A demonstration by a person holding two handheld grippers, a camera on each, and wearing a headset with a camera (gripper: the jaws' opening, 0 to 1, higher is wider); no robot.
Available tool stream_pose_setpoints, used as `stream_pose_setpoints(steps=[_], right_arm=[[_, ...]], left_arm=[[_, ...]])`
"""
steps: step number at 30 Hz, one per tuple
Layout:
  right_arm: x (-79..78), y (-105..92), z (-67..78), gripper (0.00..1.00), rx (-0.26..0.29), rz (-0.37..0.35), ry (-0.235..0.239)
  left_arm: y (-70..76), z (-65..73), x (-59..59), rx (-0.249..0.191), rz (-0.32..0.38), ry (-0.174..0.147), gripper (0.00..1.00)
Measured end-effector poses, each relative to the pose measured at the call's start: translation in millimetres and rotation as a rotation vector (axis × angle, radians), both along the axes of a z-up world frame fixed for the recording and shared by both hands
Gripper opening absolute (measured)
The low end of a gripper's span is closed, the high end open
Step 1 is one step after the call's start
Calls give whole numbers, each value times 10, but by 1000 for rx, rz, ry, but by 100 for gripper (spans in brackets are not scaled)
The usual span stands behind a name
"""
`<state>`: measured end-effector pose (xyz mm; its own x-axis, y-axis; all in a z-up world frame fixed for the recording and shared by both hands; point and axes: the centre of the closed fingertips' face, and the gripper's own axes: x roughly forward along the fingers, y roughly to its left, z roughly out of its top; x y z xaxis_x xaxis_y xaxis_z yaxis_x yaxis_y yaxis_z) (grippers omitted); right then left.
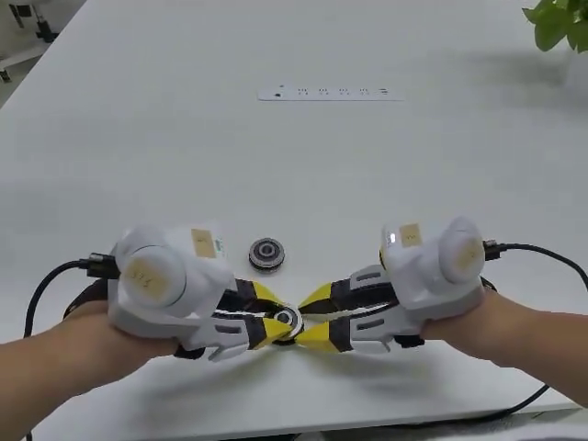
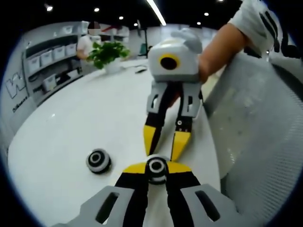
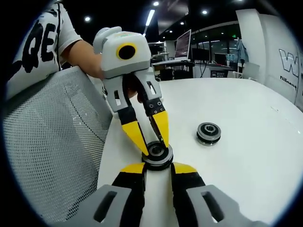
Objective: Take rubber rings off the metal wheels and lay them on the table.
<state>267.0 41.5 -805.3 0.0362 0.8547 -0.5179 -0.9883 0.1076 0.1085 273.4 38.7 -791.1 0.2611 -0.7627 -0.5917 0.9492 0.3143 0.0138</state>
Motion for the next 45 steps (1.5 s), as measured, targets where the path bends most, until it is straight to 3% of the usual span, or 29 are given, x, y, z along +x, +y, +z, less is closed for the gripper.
stream_pose_setpoints(steps=[2, 5, 10, 13, 16, 19, 22, 25, 28, 30, 34, 37, 45], right_arm=[[5, -4, -5, 17, 5, -11, 22], [-9, -12, -20, 16, 18, -41, 92], [5, -22, -21, 14, 22, -57, 115], [3, -53, -23, 10, 21, -75, 150], [0, -76, -35, 2, 7, -71, 148], [3, -74, -28, 0, 12, -88, 171], [24, -84, -21, 0, 23, -130, 227], [34, -96, -4, 0, 27, -152, 253], [54, -112, 23, 0, 40, -182, 283], [49, -113, 56, 0, 65, -210, 335], [64, -106, 63, 0, 79, -230, 356], [78, -67, 123, 0, 135, -267, 427], [42, -47, 132, 0, 138, -258, 425]], left_arm=[[0, -3, 3, 0, 0, -1, 14], [-1, -3, 2, 0, -1, -1, 14], [-3, -4, 2, -3, 4, -5, 14], [-2, -6, 3, -4, 5, -8, 14], [-2, -10, 6, -4, 6, -11, 14], [-1, -16, 12, -3, 5, -13, 14], [-2, -15, 5, 5, 3, -22, 14], [-3, -16, 1, 14, 1, -28, 13], [-2, -18, 1, 19, 1, -30, 13], [1, -22, 3, 21, 0, -32, 13], [0, -23, 3, 24, 2, -34, 13], [1, -24, 1, 25, 6, -33, 13], [2, -31, 1, 28, 13, -31, 13]])
